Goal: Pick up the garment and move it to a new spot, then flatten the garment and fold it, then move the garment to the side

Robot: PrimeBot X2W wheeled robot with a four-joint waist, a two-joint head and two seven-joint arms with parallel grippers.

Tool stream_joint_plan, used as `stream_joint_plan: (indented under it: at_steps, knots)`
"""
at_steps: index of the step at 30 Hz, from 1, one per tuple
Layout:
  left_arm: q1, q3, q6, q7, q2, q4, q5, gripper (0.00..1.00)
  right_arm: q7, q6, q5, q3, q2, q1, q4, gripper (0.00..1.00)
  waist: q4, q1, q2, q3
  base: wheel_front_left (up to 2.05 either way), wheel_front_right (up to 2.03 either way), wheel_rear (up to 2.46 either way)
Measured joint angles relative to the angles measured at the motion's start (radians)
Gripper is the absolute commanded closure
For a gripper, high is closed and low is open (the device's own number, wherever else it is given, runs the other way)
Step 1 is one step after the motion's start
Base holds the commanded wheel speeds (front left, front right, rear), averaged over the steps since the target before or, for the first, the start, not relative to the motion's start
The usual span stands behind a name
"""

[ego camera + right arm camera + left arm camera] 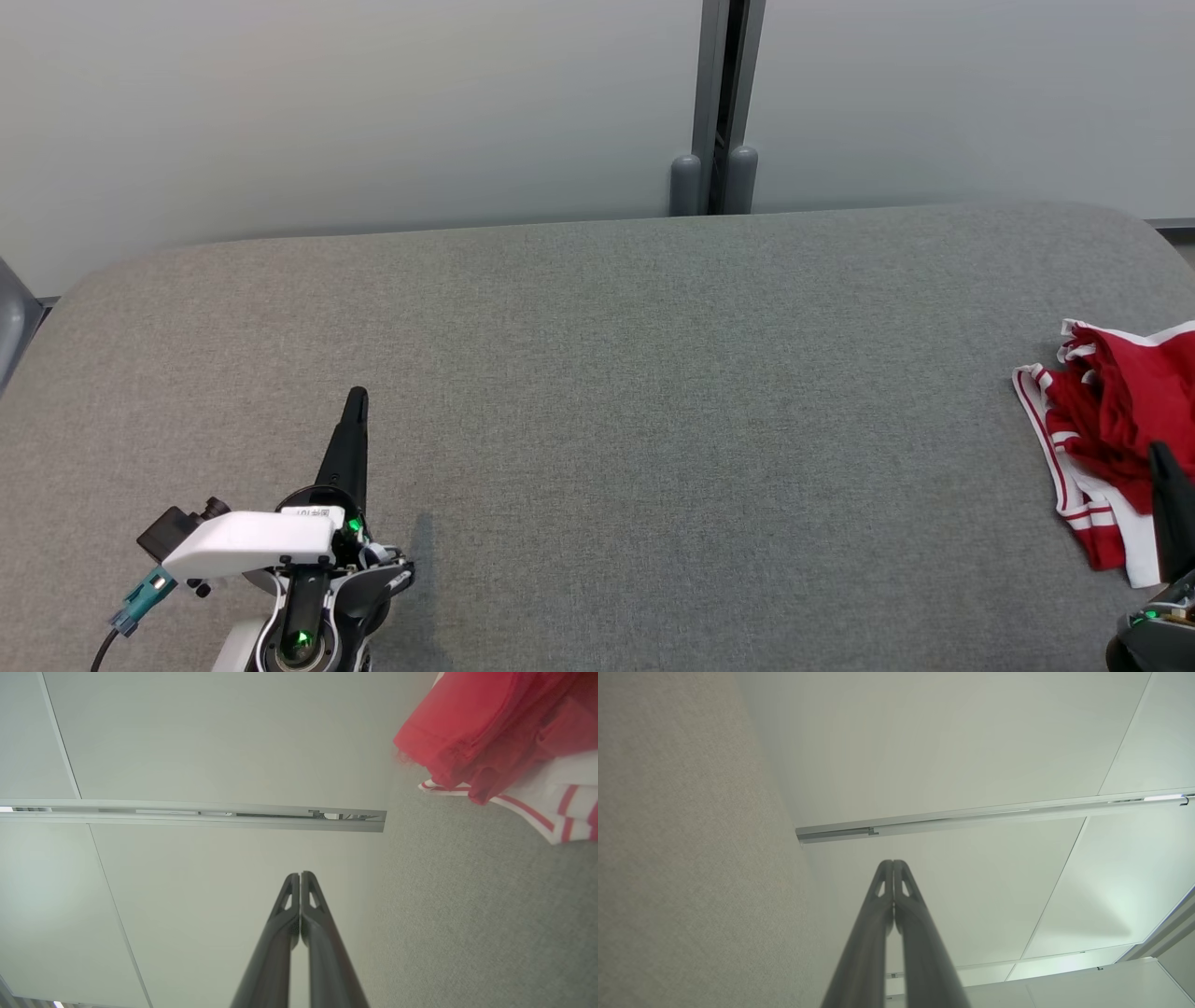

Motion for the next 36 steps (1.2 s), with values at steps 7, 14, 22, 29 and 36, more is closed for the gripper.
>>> stream_joint_plan:
  at_steps: [7, 14, 22, 29, 36]
  knots:
    - [0.000, 0.000, 0.000, 0.000, 0.000, 0.000, 0.000, 1.00, 0.000, 0.000, 0.000, 0.000, 0.000, 0.000, 0.000, 1.00, 0.000, 0.0000, 0.0000, 0.000, 0.00, 0.00, 0.00]
    - [0.000, 0.000, 0.000, 0.000, 0.000, 0.000, 0.000, 1.00, 0.000, 0.000, 0.000, 0.000, 0.000, 0.000, 0.000, 1.00, 0.000, 0.0000, 0.0000, 0.000, 0.00, 0.00, 0.00]
    - [0.000, 0.000, 0.000, 0.000, 0.000, 0.000, 0.000, 1.00, 0.000, 0.000, 0.000, 0.000, 0.000, 0.000, 0.000, 1.00, 0.000, 0.0000, 0.0000, 0.000, 0.00, 0.00, 0.00]
    - [0.000, 0.000, 0.000, 0.000, 0.000, 0.000, 0.000, 1.00, 0.000, 0.000, 0.000, 0.000, 0.000, 0.000, 0.000, 1.00, 0.000, 0.0000, 0.0000, 0.000, 0.00, 0.00, 0.00]
    - [0.000, 0.000, 0.000, 0.000, 0.000, 0.000, 0.000, 1.00, 0.000, 0.000, 0.000, 0.000, 0.000, 0.000, 0.000, 1.00, 0.000, 0.0000, 0.0000, 0.000, 0.00, 0.00, 0.00]
